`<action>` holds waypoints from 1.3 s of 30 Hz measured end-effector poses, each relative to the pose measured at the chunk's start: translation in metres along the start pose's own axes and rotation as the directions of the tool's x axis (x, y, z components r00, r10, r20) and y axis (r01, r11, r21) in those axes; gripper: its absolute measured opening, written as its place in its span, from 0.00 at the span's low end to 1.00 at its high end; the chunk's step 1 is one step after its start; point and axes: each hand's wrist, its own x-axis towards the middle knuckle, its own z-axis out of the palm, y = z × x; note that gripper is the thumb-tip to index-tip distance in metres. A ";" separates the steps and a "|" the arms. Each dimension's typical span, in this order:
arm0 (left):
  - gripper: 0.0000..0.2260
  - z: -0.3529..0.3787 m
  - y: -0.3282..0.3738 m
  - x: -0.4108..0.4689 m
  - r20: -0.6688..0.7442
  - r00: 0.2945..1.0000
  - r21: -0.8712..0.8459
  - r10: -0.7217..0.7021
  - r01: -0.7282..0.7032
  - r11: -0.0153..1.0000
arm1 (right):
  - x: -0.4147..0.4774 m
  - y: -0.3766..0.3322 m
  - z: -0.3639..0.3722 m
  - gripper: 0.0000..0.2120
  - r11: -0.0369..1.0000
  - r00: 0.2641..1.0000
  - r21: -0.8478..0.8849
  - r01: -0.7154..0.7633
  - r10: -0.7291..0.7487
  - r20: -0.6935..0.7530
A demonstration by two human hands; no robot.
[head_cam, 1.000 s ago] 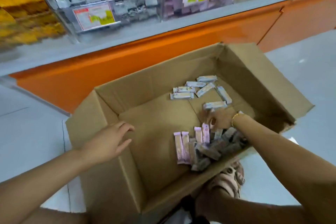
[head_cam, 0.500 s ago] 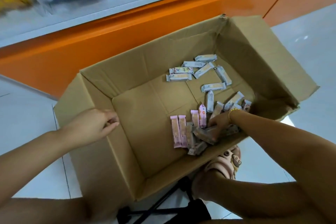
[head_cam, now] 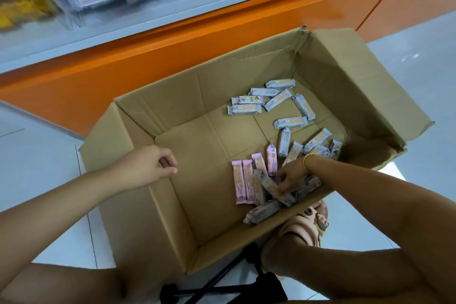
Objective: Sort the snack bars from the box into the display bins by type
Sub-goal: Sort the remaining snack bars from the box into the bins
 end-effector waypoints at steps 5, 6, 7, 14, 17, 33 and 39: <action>0.07 0.001 0.008 -0.007 0.092 0.995 0.015 -0.044 0.042 0.999 | -0.006 -0.026 -0.001 0.20 0.995 0.995 0.051 0.084 -0.087 0.048; 0.06 0.001 0.010 -0.008 0.083 0.996 -0.016 -0.044 0.046 0.999 | -0.011 -0.029 -0.005 0.17 0.989 0.992 0.103 0.109 -0.114 0.047; 0.06 0.002 0.013 -0.010 0.073 0.996 -0.058 -0.043 0.047 0.997 | -0.020 -0.032 -0.010 0.17 0.982 0.991 0.138 0.128 -0.132 0.024; 0.07 0.011 0.064 -0.015 0.090 0.996 -0.635 -0.030 0.080 0.769 | -0.081 -0.086 -0.060 0.35 0.573 0.855 0.638 0.515 -0.399 -0.332; 0.09 -0.010 0.076 -0.017 -0.140 0.982 -0.781 -0.127 -0.030 0.623 | -0.107 -0.129 -0.084 0.19 0.252 0.713 0.676 0.692 -0.381 -0.588; 0.08 -0.084 0.072 -0.034 -0.477 0.857 -0.840 -0.197 -0.378 0.390 | -0.176 -0.180 -0.095 0.21 -0.003 0.427 0.433 0.901 -0.158 -0.890; 0.16 -0.108 0.074 -0.040 -0.304 0.953 -0.944 -0.005 -0.301 0.134 | -0.201 -0.183 -0.097 0.19 -0.083 0.242 0.236 0.968 0.071 -0.968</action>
